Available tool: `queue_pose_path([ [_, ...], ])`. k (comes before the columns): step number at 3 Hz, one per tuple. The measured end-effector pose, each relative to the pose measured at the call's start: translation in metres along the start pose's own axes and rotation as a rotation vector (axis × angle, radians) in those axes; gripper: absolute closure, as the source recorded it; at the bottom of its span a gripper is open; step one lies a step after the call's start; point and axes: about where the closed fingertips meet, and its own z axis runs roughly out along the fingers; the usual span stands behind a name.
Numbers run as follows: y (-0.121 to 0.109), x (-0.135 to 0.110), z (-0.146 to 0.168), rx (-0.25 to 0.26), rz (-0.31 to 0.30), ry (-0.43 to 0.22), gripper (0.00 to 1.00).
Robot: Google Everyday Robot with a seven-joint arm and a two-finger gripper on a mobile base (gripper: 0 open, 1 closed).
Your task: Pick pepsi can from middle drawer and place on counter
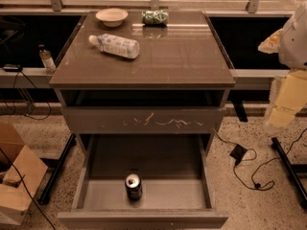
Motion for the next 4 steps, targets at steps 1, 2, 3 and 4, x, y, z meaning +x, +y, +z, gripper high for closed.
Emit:
queue_pose_path([
  [1, 0.000, 0.000, 0.000, 0.000, 0.000, 0.000, 0.00],
  [2, 0.000, -0.007, 0.018, -0.035, 0.030, -0.072, 0.00],
  [3, 0.009, -0.024, 0.049, -0.069, 0.042, -0.201, 0.00],
  [4, 0.024, -0.041, 0.089, -0.098, 0.055, -0.326, 0.00],
])
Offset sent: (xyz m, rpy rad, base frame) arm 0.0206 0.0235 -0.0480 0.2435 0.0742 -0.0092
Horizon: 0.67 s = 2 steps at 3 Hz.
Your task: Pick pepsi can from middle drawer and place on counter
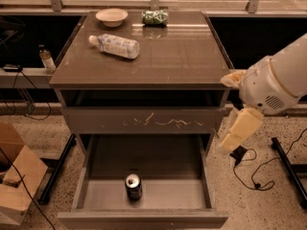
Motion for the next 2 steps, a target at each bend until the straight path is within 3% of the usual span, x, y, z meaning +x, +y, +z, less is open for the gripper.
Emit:
queue_pose_path([
  [1, 0.020, 0.013, 0.063, -0.039, 0.065, -0.103, 0.00],
  [2, 0.030, 0.023, 0.104, -0.057, 0.119, -0.133, 0.00],
])
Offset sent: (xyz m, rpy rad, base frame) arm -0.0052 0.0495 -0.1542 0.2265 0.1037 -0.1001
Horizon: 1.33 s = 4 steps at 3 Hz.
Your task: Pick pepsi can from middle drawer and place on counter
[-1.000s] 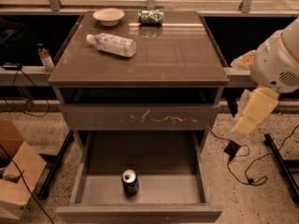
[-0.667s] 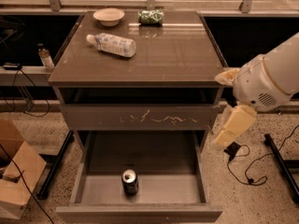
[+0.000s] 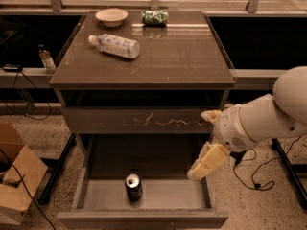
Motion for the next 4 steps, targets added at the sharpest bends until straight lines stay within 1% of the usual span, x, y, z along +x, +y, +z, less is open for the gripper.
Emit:
queue_pose_path([
  [1, 0.000, 0.001, 0.003, 0.005, 0.002, 0.000, 0.00],
  [2, 0.005, 0.009, 0.021, 0.005, 0.037, 0.018, 0.00],
  [3, 0.014, 0.021, 0.055, -0.003, 0.075, -0.024, 0.00],
  [4, 0.023, 0.033, 0.098, -0.026, 0.123, -0.090, 0.00],
])
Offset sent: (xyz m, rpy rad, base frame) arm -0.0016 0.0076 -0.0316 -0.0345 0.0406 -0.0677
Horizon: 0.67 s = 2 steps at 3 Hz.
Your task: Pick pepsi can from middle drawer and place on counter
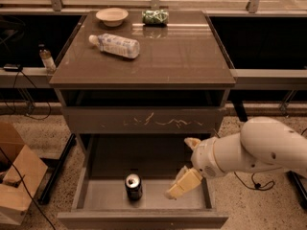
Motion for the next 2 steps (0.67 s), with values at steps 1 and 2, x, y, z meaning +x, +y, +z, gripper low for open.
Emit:
queue_pose_path([
  [1, -0.001, 0.020, 0.044, -0.073, 0.072, -0.050, 0.00],
  [2, 0.001, 0.029, 0.058, -0.098, 0.094, -0.059, 0.00],
])
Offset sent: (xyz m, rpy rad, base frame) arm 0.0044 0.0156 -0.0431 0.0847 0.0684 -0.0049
